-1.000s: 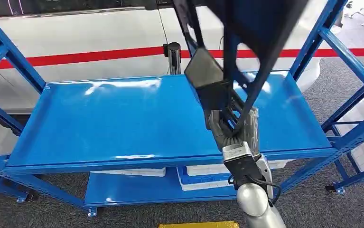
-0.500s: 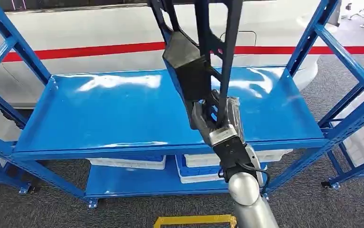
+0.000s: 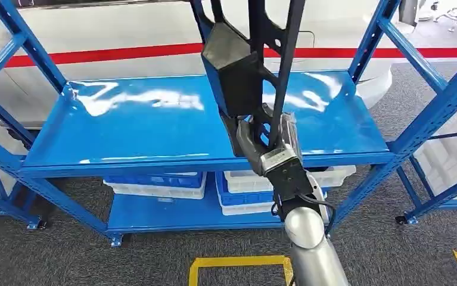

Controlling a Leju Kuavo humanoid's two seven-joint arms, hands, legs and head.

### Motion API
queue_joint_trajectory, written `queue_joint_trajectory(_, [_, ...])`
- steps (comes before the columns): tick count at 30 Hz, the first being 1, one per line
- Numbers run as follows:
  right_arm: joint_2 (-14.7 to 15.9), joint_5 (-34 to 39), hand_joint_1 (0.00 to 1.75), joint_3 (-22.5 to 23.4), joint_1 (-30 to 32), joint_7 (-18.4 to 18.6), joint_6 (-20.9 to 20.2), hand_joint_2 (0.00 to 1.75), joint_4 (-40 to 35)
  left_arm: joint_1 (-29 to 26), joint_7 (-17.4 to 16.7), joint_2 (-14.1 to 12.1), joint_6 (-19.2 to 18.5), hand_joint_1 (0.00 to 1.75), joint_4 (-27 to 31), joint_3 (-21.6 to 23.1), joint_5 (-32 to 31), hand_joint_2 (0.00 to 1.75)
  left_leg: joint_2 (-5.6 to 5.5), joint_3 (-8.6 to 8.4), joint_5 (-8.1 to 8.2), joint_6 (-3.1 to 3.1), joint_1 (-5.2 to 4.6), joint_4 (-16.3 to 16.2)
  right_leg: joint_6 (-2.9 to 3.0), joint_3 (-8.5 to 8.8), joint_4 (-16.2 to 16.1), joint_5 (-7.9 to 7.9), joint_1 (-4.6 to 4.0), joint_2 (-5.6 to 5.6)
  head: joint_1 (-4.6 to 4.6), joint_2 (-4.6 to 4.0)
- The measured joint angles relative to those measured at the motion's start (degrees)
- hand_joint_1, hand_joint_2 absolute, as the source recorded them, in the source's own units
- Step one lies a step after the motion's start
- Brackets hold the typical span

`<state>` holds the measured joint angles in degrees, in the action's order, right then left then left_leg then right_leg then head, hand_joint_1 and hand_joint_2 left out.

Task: Take the parts from the cabinet and place them on the table.

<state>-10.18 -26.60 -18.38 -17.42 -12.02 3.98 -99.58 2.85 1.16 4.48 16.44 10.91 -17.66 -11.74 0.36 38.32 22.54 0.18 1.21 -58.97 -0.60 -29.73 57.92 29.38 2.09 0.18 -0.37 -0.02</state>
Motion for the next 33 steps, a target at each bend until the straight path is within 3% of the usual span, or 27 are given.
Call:
queue_joint_trajectory(1, [-0.2,0.0,1.71,0.1,0.0,0.0,0.0,1.75,0.0,0.0,-0.1,0.0,0.0,0.00,0.0,0.0,0.0,1.75,0.04,0.75,3.30,-0.20,0.06,-2.2,0.85,-0.27,0.0,-0.55,-0.08,-0.08,-0.16,0.00])
queue_joint_trajectory(2, [-0.3,0.0,1.71,0.1,-0.1,0.0,0.0,1.75,0.0,0.0,-0.3,0.0,0.0,0.00,0.0,0.0,0.0,1.75,-0.08,1.90,7.03,-0.48,0.08,-6.1,1.30,-0.84,0.0,-1.16,-0.19,-0.11,-0.31,0.00])
queue_joint_trajectory(3, [-0.4,-0.1,1.71,0.1,0.0,0.0,-0.1,1.75,0.0,0.0,-0.5,0.0,0.0,0.00,0.0,0.0,-0.1,1.75,-0.20,3.15,9.92,-0.77,0.15,-10.8,1.33,-1.53,0.1,-1.79,-0.29,-0.12,-0.29,0.00])
queue_joint_trajectory(4, [-0.4,-0.2,1.71,0.1,0.1,0.0,-0.1,1.75,0.0,0.0,-0.9,0.0,0.0,0.00,0.0,0.0,-0.2,1.75,-0.22,3.96,11.38,-0.98,0.22,-14.8,1.25,-2.25,0.1,-2.32,-0.41,-0.14,-0.26,0.00])
queue_joint_trajectory(5, [-0.4,-0.2,1.71,0.2,0.3,0.0,-0.1,1.75,0.0,0.0,-1.2,0.0,0.0,0.00,0.0,0.0,-0.4,1.75,-0.22,3.81,11.31,-1.06,0.34,-16.7,1.15,-2.83,0.2,-2.82,-0.44,-0.16,-0.31,0.00])
queue_joint_trajectory(6, [-0.4,-0.4,1.71,0.2,0.6,0.0,-0.2,1.75,0.0,0.0,-1.4,0.1,0.0,0.00,0.0,0.0,-0.4,1.75,-0.22,2.44,9.97,-1.09,0.50,-16.2,0.93,-3.38,0.2,-3.23,-0.44,-0.15,-0.26,0.00])
queue_joint_trajectory(7, [-0.4,-0.4,1.71,0.3,0.9,0.0,-0.2,1.75,0.0,0.0,-1.5,0.1,0.1,0.00,0.0,0.0,-0.5,1.75,-0.22,0.02,8.19,-1.12,0.66,-13.5,0.73,-3.83,0.2,-3.61,-0.40,-0.15,-0.31,0.00])
queue_joint_trajectory(9, [-0.3,-0.5,1.71,0.4,1.2,0.0,-0.2,1.75,-0.2,0.1,-1.4,0.2,0.3,0.00,0.1,0.0,-1.1,1.75,-0.28,-7.67,5.76,-1.14,1.09,-3.2,-0.01,-4.36,0.2,-4.35,-0.30,-0.10,-0.31,0.00])
queue_joint_trajectory(10, [-0.3,-0.7,1.71,0.5,1.3,0.0,-0.2,1.75,-0.7,0.3,-1.1,0.2,0.2,0.00,0.2,0.0,-1.4,1.75,-0.72,-10.28,7.40,-1.17,0.83,0.9,-0.49,-4.68,0.2,-4.68,-0.48,-0.11,-0.37,0.00])
queue_joint_trajectory(13, [-0.2,-1.1,1.71,0.9,1.6,0.1,-0.2,1.75,-1.8,0.2,-0.6,0.4,-0.6,0.00,0.2,0.0,-2.3,1.75,-1.04,-9.45,6.82,-0.08,-0.21,1.1,-2.08,-4.98,-0.1,-6.00,-0.21,-0.24,-0.27,0.00])
queue_joint_trajectory(14, [-0.1,-1.2,1.71,1.1,1.9,0.3,-0.1,1.75,-2.2,0.2,-0.5,0.3,-0.9,0.00,0.2,0.0,-2.4,1.75,-0.94,-9.25,6.31,0.65,-0.48,1.4,-2.57,-5.10,-0.4,-6.56,-0.33,-0.19,-0.16,0.00])
queue_joint_trajectory(15, [0.3,-1.5,1.71,1.5,2.3,0.4,-0.1,1.75,-2.5,0.1,-0.4,0.4,-1.4,0.00,0.2,0.0,-2.9,1.75,-0.38,-8.62,5.18,1.78,-0.05,2.1,-2.63,-5.51,0.4,-5.83,-0.45,-0.27,-0.16,0.00])
queue_joint_trajectory(17, [0.8,-1.6,1.71,2.4,3.0,0.5,0.0,1.75,-3.1,0.1,-0.2,0.3,-2.4,0.00,0.3,0.2,-3.8,1.75,-0.20,-7.09,3.88,3.12,-0.57,2.1,-0.83,-8.27,5.7,0.00,-0.61,-0.17,0.28,0.00])
queue_joint_trajectory(18, [1.0,-1.9,1.71,2.7,3.4,0.6,0.0,1.75,-3.2,0.1,-0.2,0.2,-2.6,0.00,0.3,0.2,-4.1,1.75,-0.15,-6.15,3.13,3.35,-0.82,2.1,-0.19,-9.35,10.3,3.04,-0.66,-0.16,0.46,0.00])
queue_joint_trajectory(19, [1.2,-2.1,1.71,3.1,3.7,0.5,0.1,1.75,-3.4,0.1,-0.2,0.0,-2.7,0.00,0.3,0.2,-4.3,1.75,-0.05,-5.24,2.47,3.48,-1.05,2.0,-0.07,-10.38,14.5,4.99,-0.68,-0.16,0.41,0.00])
queue_joint_trajectory(20, [1.5,-2.2,1.71,3.5,4.3,0.4,0.1,1.75,-3.5,0.1,-0.2,-0.2,-2.7,0.00,0.3,0.2,-4.5,1.75,0.04,-4.26,1.76,3.58,-1.24,2.0,-0.45,-10.67,17.5,5.57,-0.77,-0.16,0.63,0.00])
queue_joint_trajectory(21, [1.7,-2.3,1.71,3.9,4.8,0.2,0.2,1.75,-3.5,0.1,-0.2,-0.3,-2.8,0.00,0.3,0.2,-4.5,1.75,0.07,-3.38,1.09,3.60,-1.46,2.0,-0.90,-9.79,17.8,4.98,-0.86,-0.16,0.57,0.00])
queue_joint_trajectory(23, [2.0,-2.3,1.71,4.4,5.6,-0.5,0.2,1.75,-3.6,0.1,-0.1,-0.4,-2.9,0.00,0.3,0.2,-4.5,1.75,0.08,-1.79,-0.14,3.54,-1.79,1.9,-1.82,-4.91,12.5,1.89,-1.36,-0.17,0.61,0.00])
queue_joint_trajectory(24, [2.1,-2.2,1.71,4.6,5.9,-0.7,0.2,1.75,-3.8,0.1,-0.1,-0.5,-2.9,0.00,0.3,0.2,-4.5,1.75,0.07,-1.06,-0.82,3.44,-2.00,1.8,-1.66,-1.01,7.2,0.88,-1.54,-0.20,0.61,0.00])
queue_joint_trajectory(25, [2.2,-2.2,1.71,4.8,6.0,-0.9,0.2,1.75,-4.2,0.1,-0.1,-0.5,-3.0,0.00,0.4,0.2,-4.5,1.75,0.10,-0.61,-1.46,3.28,-2.08,1.7,-0.72,3.13,1.5,1.81,-1.96,-0.28,0.57,0.00])
queue_joint_trajectory(26, [2.2,-2.2,1.71,4.9,6.0,-1.0,0.2,1.75,-4.4,0.1,-0.1,-0.5,-3.0,0.00,0.4,0.2,-4.5,1.75,0.11,-0.12,-1.93,2.99,-2.47,1.5,-0.24,5.51,-2.9,2.83,-2.64,-0.42,0.61,0.00])
queue_joint_trajectory(27, [2.3,-2.2,1.71,5.0,6.2,-1.1,0.3,1.75,-4.5,0.1,-0.1,-0.5,-3.1,0.00,0.4,0.2,-4.4,1.75,0.29,-0.16,-2.48,2.75,-2.43,1.6,-0.26,4.47,-2.3,2.60,-2.57,-0.37,0.25,0.00])
queue_joint_trajectory(29, [2.5,-2.1,1.71,5.4,6.6,-1.3,0.3,1.75,-4.6,0.1,-0.2,-0.7,-3.2,0.00,0.4,0.2,-4.4,1.75,0.40,-0.03,-3.61,2.15,-2.12,1.8,0.35,3.82,-2.2,1.84,-2.81,-0.33,0.33,0.00])
queue_joint_trajectory(30, [2.6,-2.1,1.71,5.5,6.8,-1.3,0.3,1.75,-4.6,0.0,-0.2,-1.0,-3.2,0.00,0.4,0.1,-4.4,1.75,0.28,0.30,-3.80,1.74,-2.13,1.7,0.88,3.55,-2.6,0.85,-1.41,-0.38,0.30,0.00])
queue_joint_trajectory(31, [2.6,-2.1,1.71,5.5,6.9,-1.3,0.3,1.75,-4.6,0.0,-0.2,-1.0,-3.3,0.00,0.4,0.2,-4.4,1.75,-0.21,1.01,-1.34,1.32,-1.70,0.5,1.14,2.95,-2.6,0.15,-1.34,-0.67,0.37,0.00])
queue_joint_trajectory(32, [2.6,-2.1,1.71,5.5,7.0,-1.3,0.3,1.75,-4.6,0.0,-0.3,-1.0,-3.3,0.00,0.4,0.2,-4.4,1.75,-0.31,1.55,1.79,1.04,-1.43,-1.6,1.85,2.33,-2.6,-0.38,-1.26,-0.69,0.17,0.00])
queue_joint_trajectory(33, [2.6,-2.1,1.71,5.6,7.1,-1.3,0.3,1.75,-4.7,-0.1,-0.3,-1.1,-3.3,0.00,0.4,0.2,-4.4,1.75,-0.38,2.70,6.64,0.50,-1.06,-6.6,1.90,1.37,-2.6,-1.28,-1.27,-0.71,-0.09,0.00])
